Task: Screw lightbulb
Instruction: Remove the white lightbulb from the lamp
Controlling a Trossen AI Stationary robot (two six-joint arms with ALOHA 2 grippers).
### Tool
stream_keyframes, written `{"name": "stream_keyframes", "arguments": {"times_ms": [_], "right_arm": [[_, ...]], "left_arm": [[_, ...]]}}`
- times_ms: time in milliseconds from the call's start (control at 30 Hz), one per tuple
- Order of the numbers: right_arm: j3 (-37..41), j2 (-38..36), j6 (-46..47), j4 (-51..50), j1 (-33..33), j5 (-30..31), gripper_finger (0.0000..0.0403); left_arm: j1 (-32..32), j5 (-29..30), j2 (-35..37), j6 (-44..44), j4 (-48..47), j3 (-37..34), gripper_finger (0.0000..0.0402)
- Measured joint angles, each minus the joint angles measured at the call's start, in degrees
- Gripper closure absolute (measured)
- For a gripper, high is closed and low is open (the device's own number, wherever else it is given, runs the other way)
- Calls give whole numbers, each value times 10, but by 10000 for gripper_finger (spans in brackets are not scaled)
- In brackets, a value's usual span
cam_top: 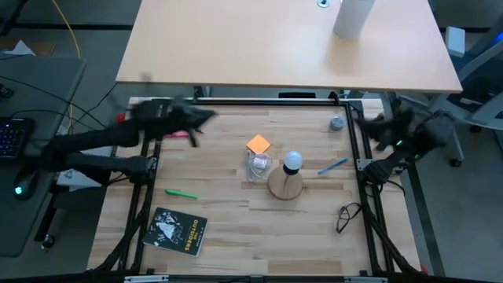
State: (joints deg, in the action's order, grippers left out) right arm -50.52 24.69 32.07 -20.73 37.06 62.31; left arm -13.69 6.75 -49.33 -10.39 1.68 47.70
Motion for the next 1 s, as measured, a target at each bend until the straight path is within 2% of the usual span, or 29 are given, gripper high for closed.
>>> {"name": "stream_keyframes", "arguments": {"times_ms": [133, 200, 333, 433, 533, 667, 800, 1000], "right_arm": [[0, 122, 134, 0, 0, -85, 403], [0, 184, 209, 1, 4, -125, 403], [1, 292, 319, 23, 24, -165, 403], [1, 353, 379, 48, 38, -158, 403], [1, 398, 413, 67, 43, -125, 403], [1, 434, 453, 73, 38, -81, 403], [1, 453, 461, 94, 25, -57, 403], [0, 463, 440, 126, -1, -60, 403]], "left_arm": [[-2, -82, -158, 4, 78, 25, 402], [-5, -122, -226, 11, 110, 58, 402], [-7, -210, -351, 27, 113, 150, 402], [-7, -261, -422, 35, 113, 228, 401], [-5, -304, -479, 46, 93, 300, 402], [2, -321, -539, 94, 19, 375, 402], [10, -320, -581, 139, -38, 420, 401], [20, -319, -611, 136, -28, 438, 402]]}}
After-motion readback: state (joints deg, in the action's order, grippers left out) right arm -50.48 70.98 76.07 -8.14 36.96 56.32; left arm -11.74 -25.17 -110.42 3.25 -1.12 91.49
